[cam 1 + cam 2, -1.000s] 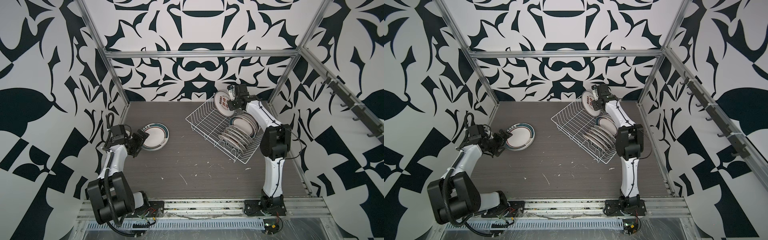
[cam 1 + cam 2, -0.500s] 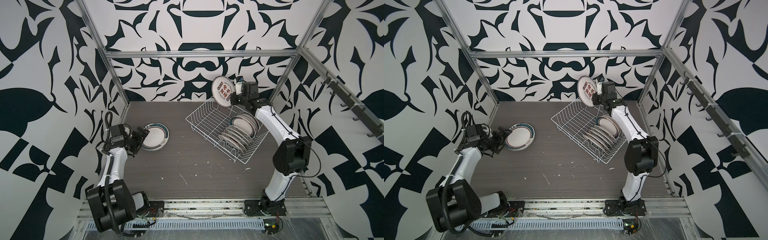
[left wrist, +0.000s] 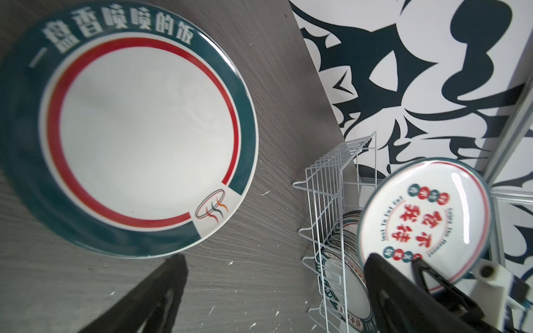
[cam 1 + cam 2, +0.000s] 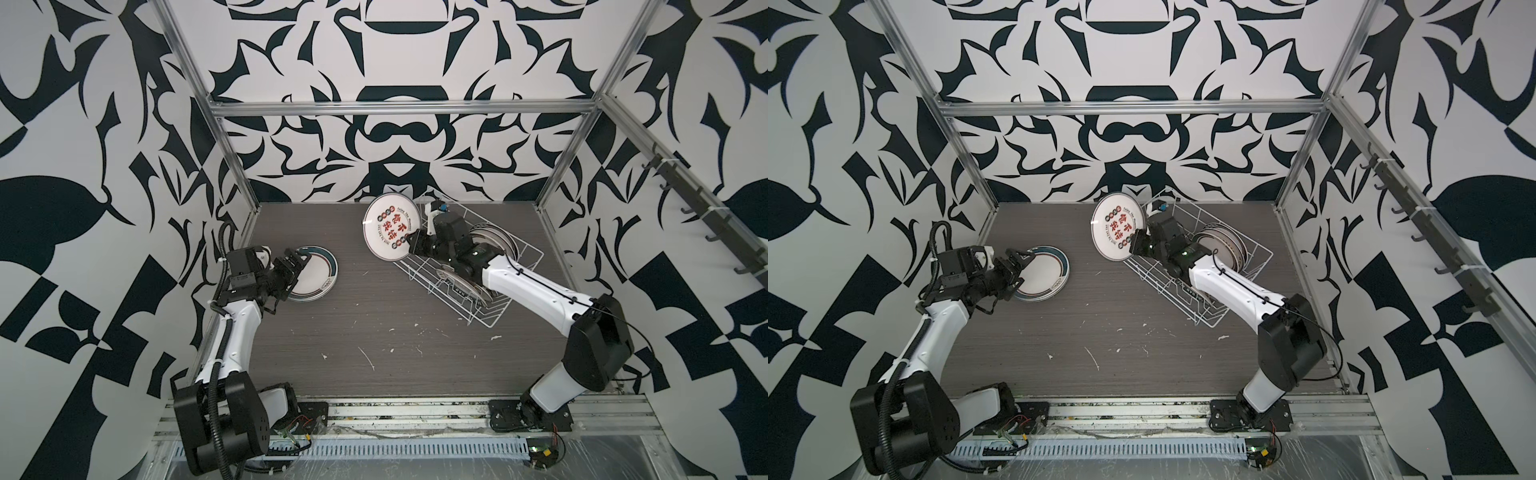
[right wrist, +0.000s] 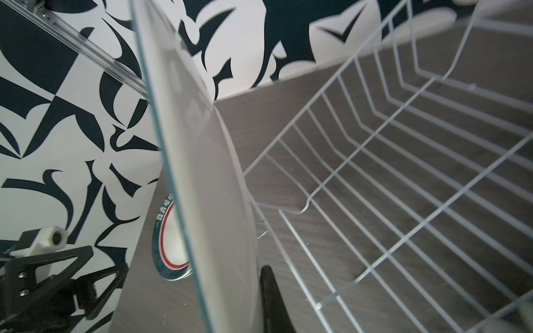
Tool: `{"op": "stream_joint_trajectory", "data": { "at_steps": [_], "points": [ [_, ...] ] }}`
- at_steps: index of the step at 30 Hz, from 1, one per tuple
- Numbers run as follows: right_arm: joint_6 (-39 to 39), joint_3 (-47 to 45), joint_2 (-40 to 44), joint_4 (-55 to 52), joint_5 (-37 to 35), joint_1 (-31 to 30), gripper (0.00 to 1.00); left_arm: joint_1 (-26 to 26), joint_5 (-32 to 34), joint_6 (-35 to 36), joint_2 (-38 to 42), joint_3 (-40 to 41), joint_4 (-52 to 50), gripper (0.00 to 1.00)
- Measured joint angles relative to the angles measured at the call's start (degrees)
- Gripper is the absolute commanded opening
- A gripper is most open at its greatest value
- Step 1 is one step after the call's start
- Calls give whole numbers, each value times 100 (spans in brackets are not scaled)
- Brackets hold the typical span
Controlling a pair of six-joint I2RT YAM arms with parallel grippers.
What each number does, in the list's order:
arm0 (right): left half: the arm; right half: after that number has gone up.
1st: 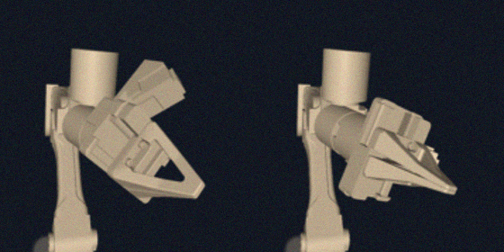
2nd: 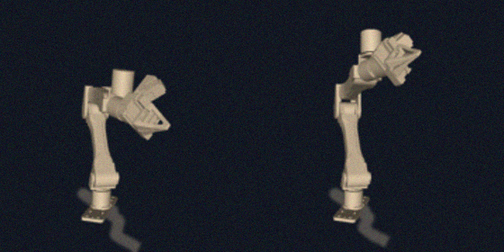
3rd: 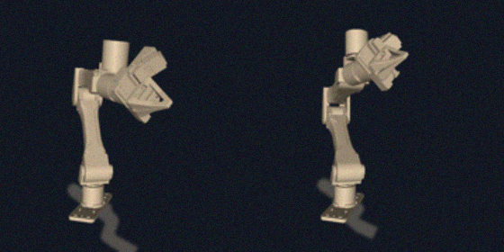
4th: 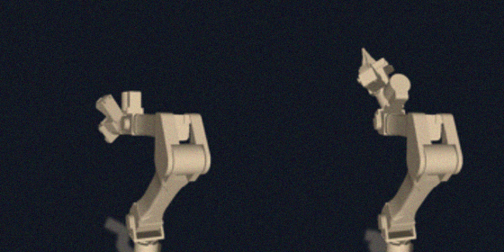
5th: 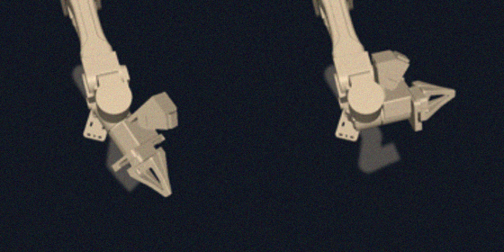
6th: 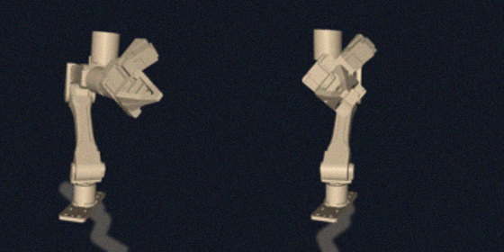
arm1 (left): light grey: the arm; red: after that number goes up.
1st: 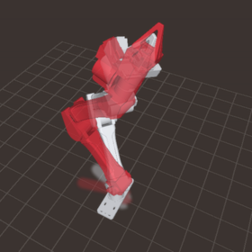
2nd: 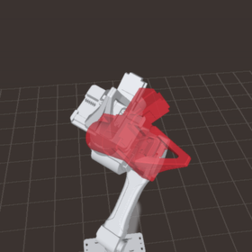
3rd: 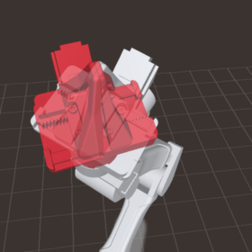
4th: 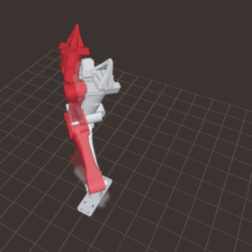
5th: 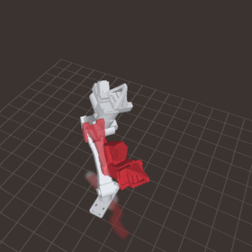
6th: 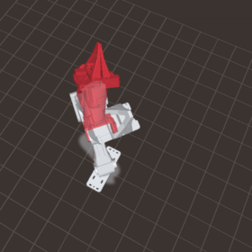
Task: Unload the plates from the dish rack
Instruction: Pick up the plate from the dish rack, then place the plate among the plates.
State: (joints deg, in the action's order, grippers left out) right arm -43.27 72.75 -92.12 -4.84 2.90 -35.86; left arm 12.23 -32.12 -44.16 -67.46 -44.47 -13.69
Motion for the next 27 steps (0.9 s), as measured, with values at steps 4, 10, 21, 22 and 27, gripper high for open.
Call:
{"op": "stream_joint_trajectory", "data": {
  "at_steps": [4,10,21,22,27],
  "points": [
    [-1075,-243,-149,227,278,-133,0,-129,-175,-170,0,164,343,99],
    [-2129,-291,-428,610,828,-295,0,-262,-337,-372,-76,326,752,96],
    [-2994,120,-1250,1193,1613,-789,0,-326,-612,-599,-304,411,1394,81],
    [-3051,164,-1338,1283,1681,-820,0,-326,-649,-632,-354,439,1451,77],
    [-3281,369,-1694,1580,1934,-887,0,-326,-772,-713,-503,529,1589,54]
  ]
}}
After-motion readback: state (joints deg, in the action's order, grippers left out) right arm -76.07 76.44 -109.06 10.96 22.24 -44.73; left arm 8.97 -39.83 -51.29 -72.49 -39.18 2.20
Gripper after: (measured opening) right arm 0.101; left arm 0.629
